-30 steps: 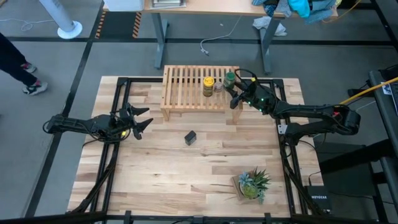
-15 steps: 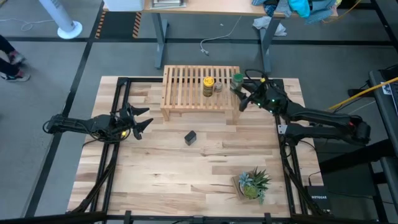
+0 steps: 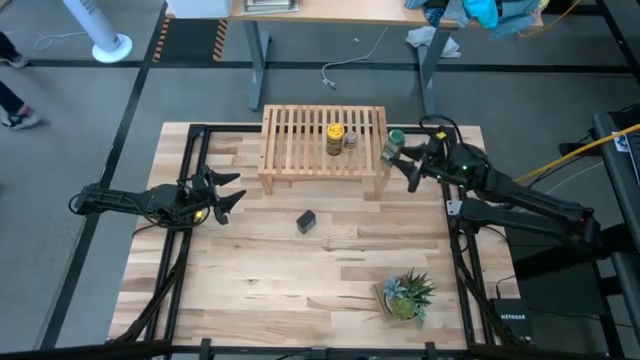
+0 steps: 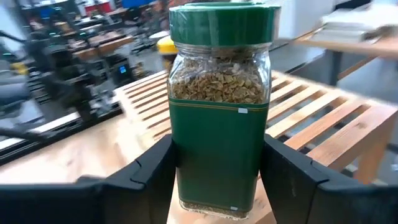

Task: Shelf spices
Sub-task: Remove the green seasoning bottle from the shelf

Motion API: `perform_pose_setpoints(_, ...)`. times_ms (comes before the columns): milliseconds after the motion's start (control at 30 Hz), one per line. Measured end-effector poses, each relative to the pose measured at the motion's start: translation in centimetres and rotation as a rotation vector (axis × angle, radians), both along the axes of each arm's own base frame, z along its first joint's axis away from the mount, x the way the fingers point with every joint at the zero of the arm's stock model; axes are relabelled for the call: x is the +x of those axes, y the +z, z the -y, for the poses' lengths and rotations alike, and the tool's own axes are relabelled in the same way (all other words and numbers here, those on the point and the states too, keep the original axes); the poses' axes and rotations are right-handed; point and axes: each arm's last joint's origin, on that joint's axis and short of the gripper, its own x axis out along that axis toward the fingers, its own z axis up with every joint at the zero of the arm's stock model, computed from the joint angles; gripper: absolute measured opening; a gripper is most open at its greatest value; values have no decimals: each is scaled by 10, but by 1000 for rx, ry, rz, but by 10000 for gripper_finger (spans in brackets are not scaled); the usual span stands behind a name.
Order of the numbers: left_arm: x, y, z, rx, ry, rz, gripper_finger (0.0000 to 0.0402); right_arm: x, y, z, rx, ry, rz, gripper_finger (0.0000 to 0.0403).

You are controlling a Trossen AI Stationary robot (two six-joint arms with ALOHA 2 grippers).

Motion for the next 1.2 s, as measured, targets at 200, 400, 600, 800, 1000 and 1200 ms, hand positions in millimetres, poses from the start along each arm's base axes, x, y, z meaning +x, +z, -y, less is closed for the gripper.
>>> perform_pose_setpoints(200,0,0,0,-16,-1,8,279,2,2,-17,24,129,25,202)
perform_pose_setpoints(400,0,0,0,-29,-2,15,279,12,0,-41,16,197,4,202)
perform_pose_setpoints(600,0,0,0,-39,-2,20,279,24,-8,-71,18,225,-52,202)
perform_pose_setpoints(800,0,0,0,-40,-2,20,279,37,-23,-100,-51,202,-148,202)
perform_pose_setpoints(1000,0,0,0,-40,-2,20,279,54,-42,-115,-72,151,-224,202)
perform_pose_setpoints(1200,0,0,0,-39,-3,20,279,79,-63,-125,-65,167,-248,202)
